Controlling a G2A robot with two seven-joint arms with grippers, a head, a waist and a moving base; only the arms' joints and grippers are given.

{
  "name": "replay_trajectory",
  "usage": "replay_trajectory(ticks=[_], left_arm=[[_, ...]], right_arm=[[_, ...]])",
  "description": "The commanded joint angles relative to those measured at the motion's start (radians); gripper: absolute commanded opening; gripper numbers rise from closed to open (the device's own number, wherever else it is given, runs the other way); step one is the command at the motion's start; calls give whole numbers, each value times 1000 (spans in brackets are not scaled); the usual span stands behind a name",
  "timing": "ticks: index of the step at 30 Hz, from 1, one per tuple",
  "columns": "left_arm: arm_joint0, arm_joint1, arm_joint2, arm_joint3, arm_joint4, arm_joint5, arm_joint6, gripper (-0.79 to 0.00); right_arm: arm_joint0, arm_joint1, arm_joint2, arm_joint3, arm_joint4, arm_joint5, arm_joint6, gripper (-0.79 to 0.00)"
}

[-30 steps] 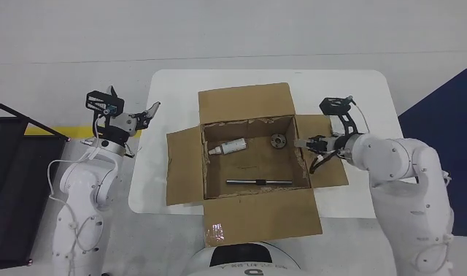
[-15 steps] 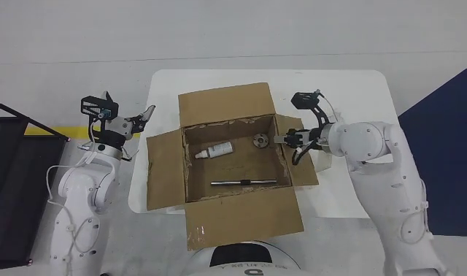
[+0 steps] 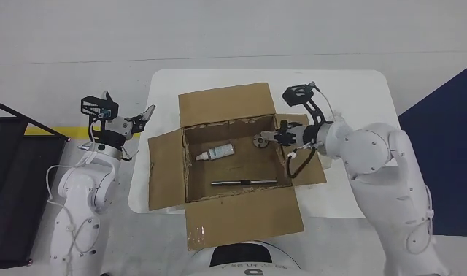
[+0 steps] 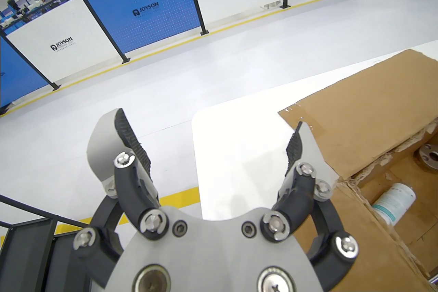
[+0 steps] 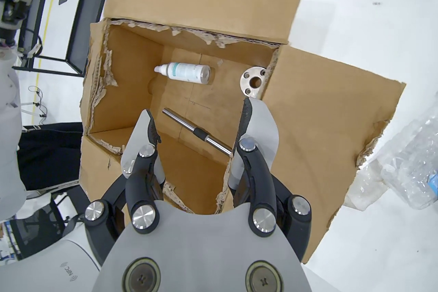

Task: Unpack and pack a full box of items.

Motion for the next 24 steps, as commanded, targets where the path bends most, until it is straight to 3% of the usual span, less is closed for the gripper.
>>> replay_trajectory(ticks=[1,11,14,19,24], left_arm=[[0,0,0,0,0,0,0,0],[0,0,0,0,0,0,0,0],[0,0,0,0,0,0,0,0],[0,0,0,0,0,0,0,0],[0,0,0,0,0,0,0,0]], right_arm=[[-13,5,8,-28,7,-59,9,0],[-13,5,8,-28,7,-59,9,0],[-15,5,-26,-47,-6,-109,-8,0],[98,-2,-195,-59,-101,-180,71,0],[297,-37,-410,76,-136,-163,142,0]])
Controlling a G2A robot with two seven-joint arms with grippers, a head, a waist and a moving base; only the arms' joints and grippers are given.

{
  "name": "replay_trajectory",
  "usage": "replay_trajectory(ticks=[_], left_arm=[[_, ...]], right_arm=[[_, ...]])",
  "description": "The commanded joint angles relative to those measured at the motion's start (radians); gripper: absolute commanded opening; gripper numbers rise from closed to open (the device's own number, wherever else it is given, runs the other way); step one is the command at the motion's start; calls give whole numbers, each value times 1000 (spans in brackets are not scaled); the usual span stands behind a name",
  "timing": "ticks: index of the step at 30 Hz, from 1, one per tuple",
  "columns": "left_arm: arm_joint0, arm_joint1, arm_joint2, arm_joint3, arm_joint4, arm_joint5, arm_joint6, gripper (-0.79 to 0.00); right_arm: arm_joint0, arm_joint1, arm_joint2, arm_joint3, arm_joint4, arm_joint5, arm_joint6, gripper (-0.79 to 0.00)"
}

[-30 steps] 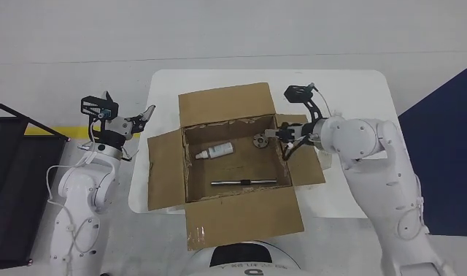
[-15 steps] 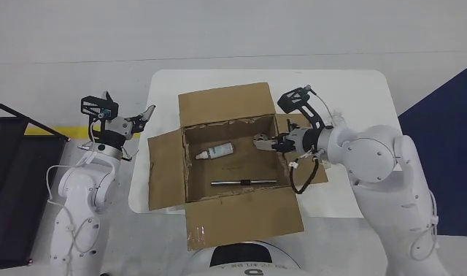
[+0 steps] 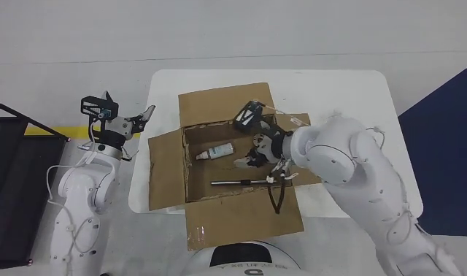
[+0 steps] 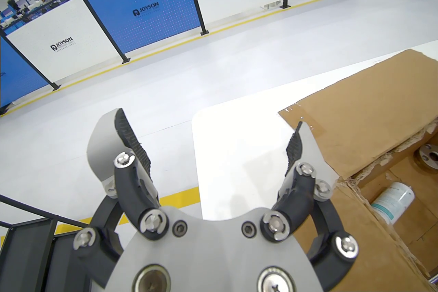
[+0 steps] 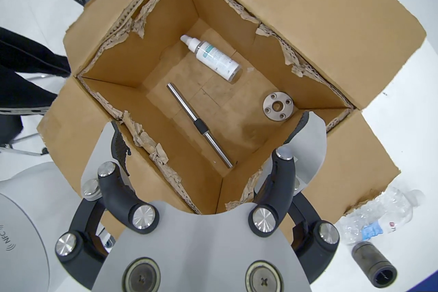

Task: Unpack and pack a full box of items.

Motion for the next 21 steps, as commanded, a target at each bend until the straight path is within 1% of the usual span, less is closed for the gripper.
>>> replay_trajectory(ticks=[1,3,6,9,11,17,21], left_arm=[[0,0,0,0,0,0,0,0],[0,0,0,0,0,0,0,0],[0,0,0,0,0,0,0,0],[0,0,0,0,0,0,0,0],[0,0,0,0,0,0,0,0],[0,0,0,0,0,0,0,0],[0,0,0,0,0,0,0,0]], right_arm=[[86,-18,-88,74,12,0,20,0],[157,-37,-160,152,27,-8,40,0],[247,-68,-280,260,-17,-5,90,0],[315,-98,-400,381,-66,20,90,0],[354,-119,-458,440,-60,35,90,0],[410,-168,-529,580,-6,38,89,0],[417,-182,-550,631,-6,39,90,0]])
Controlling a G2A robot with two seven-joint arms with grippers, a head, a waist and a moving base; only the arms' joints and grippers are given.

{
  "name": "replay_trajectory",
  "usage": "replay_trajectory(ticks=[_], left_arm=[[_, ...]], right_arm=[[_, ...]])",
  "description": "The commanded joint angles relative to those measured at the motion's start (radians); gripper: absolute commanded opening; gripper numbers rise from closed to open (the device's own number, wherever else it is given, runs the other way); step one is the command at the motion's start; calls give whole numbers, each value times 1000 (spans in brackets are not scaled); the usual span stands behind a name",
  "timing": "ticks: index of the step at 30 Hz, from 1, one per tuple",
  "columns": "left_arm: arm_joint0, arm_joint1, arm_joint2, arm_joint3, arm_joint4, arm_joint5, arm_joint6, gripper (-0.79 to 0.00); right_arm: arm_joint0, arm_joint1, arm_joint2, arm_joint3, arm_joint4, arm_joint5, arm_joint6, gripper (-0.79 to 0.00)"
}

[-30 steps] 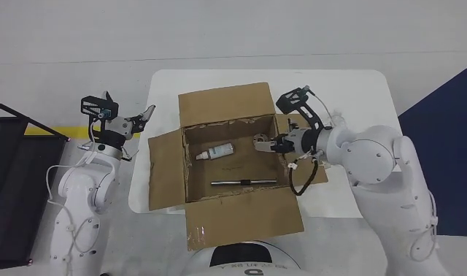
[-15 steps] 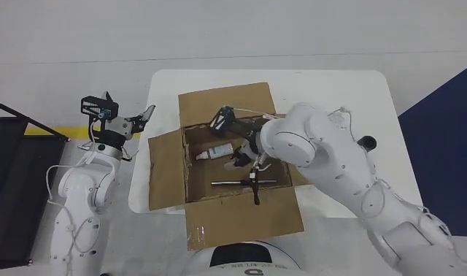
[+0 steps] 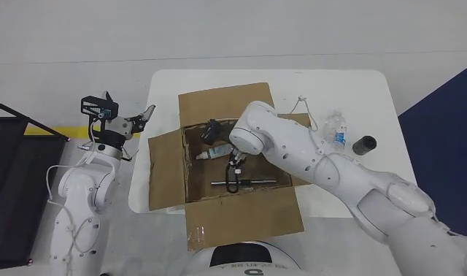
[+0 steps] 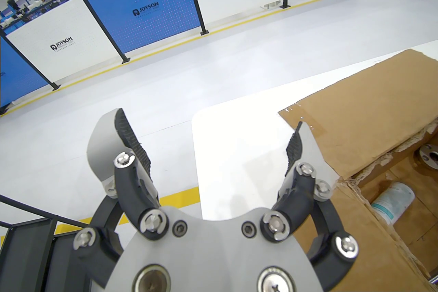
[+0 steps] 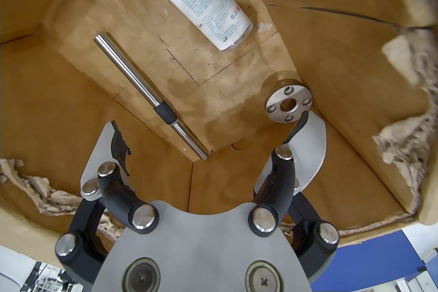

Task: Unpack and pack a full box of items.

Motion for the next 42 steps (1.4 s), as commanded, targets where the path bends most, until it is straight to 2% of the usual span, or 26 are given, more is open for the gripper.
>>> replay_trajectory(ticks=[1,7,9,11,12,20,26,30,34,37,40,41,42], left_arm=[[0,0,0,0,0,0,0,0],[0,0,0,0,0,0,0,0],[0,0,0,0,0,0,0,0],[0,0,0,0,0,0,0,0],[0,0,0,0,0,0,0,0],[0,0,0,0,0,0,0,0],[0,0,0,0,0,0,0,0],[0,0,0,0,0,0,0,0],[0,0,0,0,0,0,0,0],[0,0,0,0,0,0,0,0],[0,0,0,0,0,0,0,0],[0,0,0,0,0,0,0,0],[0,0,0,0,0,0,0,0]], right_arm=[[-1,-1,-2,15,-5,11,0,0],[-17,4,-26,42,-68,122,0,0],[-23,4,-41,48,-97,157,0,-34],[-27,2,-50,47,-105,168,0,-132],[-29,2,-49,47,-105,170,0,-154],[-61,8,-11,58,-121,154,-44,-240],[-86,14,23,77,-158,175,-83,-357],[-102,16,39,81,-172,179,-94,-363],[-118,18,50,57,-194,182,-99,-311],[-146,27,65,-21,-210,147,-128,-314],[-181,45,92,-111,-240,107,-160,-268],[-192,51,101,-139,-247,83,-170,-311],[-203,57,110,-157,-249,61,-175,-311]])
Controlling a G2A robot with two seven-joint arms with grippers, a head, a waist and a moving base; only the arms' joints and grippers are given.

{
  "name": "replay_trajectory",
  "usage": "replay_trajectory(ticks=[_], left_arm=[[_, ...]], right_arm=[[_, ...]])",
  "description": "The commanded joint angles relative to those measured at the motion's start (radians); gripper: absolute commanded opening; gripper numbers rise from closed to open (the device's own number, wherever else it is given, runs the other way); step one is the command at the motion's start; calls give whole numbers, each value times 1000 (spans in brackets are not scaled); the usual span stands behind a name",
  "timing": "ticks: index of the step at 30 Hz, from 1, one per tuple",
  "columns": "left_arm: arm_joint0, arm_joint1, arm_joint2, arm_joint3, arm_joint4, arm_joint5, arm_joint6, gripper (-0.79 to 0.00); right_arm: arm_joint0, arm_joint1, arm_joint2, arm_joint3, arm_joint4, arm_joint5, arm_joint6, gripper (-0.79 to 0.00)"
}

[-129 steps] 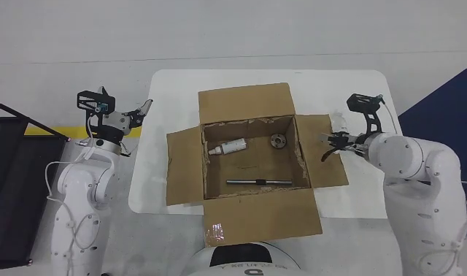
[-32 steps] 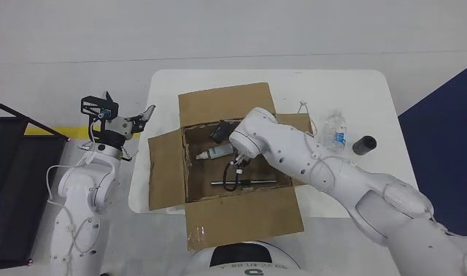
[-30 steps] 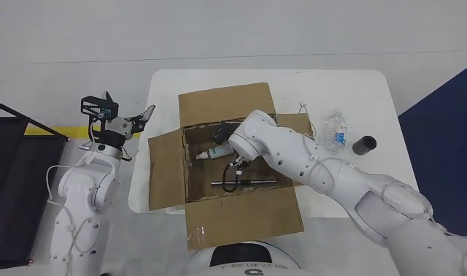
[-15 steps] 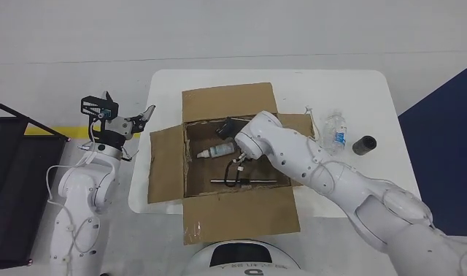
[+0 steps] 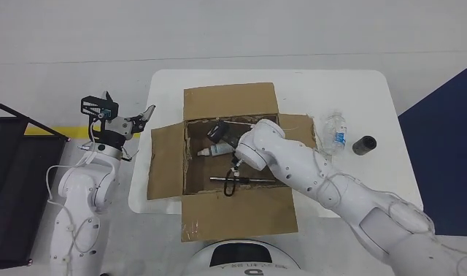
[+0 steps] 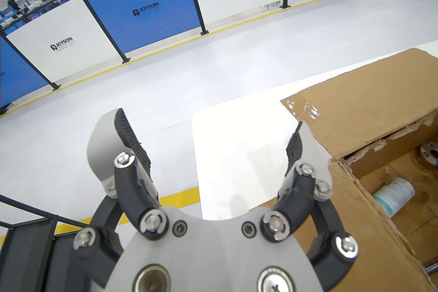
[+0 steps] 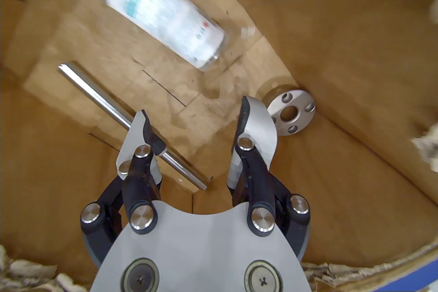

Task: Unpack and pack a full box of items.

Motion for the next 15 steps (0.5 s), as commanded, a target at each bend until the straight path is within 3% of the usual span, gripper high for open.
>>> replay_trajectory(ticks=[1,4,9,15], left_arm=[[0,0,0,0,0,0,0,0],[0,0,0,0,0,0,0,0],[0,0,0,0,0,0,0,0],[0,0,0,0,0,0,0,0]], right_arm=[[-17,9,17,-34,-3,-45,-11,-299],[-21,11,24,-41,-2,-95,-24,-231],[19,-14,-9,13,47,-241,-98,-188],[107,-68,-59,149,100,-333,-165,-277]])
